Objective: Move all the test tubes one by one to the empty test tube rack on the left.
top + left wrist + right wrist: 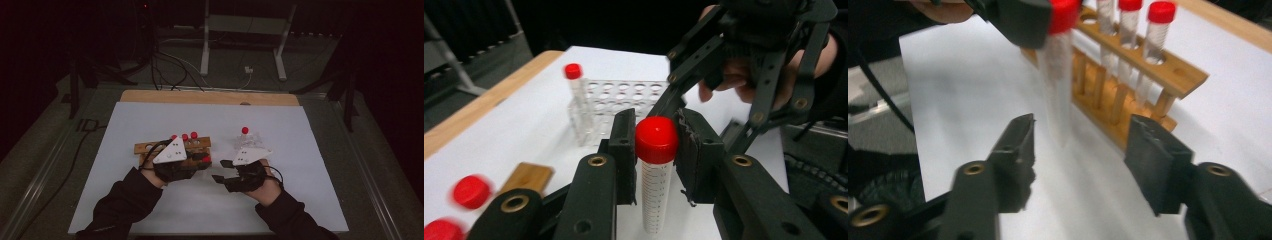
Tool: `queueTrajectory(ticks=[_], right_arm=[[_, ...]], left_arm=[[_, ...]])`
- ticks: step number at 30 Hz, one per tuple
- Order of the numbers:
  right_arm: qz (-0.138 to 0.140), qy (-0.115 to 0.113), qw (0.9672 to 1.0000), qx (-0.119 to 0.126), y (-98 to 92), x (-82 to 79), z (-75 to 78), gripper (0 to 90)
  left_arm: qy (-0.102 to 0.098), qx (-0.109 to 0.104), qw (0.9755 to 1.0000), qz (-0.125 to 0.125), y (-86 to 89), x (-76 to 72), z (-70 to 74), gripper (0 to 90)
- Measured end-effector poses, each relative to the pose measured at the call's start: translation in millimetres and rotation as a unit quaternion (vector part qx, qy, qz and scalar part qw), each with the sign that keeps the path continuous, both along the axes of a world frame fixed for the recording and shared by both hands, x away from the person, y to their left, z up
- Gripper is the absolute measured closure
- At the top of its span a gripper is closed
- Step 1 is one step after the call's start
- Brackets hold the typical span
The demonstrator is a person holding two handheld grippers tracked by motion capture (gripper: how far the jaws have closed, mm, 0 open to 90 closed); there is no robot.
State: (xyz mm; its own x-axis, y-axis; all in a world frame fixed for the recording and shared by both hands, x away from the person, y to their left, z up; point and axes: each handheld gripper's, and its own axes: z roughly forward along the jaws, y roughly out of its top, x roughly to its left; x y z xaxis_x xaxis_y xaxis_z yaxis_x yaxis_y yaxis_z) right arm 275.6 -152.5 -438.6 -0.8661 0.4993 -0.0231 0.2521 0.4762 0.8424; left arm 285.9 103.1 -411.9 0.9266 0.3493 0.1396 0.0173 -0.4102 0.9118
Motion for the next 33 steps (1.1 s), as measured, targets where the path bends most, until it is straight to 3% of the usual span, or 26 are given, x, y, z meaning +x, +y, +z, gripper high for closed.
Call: queueTrajectory(ticks=[5,13,24,33], right_arm=[[-0.013,-0.003,0.9998,0.016,-5.2,0.1,4.8,24.6],[-0.03,0.001,0.9993,0.022,-8.2,0.9,8.1,3.1],[-0.023,0.001,0.999,0.039,-13.5,-0.2,12.1,0.0],[-0.026,-0.005,0.9988,0.041,-17.1,-0.1,14.8,0.0]], left_arm=[[-0.008,-0.003,0.9997,0.022,17.8,0.0,7.4,72.0],[-0.02,-0.014,0.9979,0.06,43.9,-0.6,19.8,72.0],[-0.035,-0.018,0.9939,0.103,67.2,5.4,29.7,72.0],[-0.047,-0.028,0.9867,0.153,82.3,21.0,32.3,72.0]])
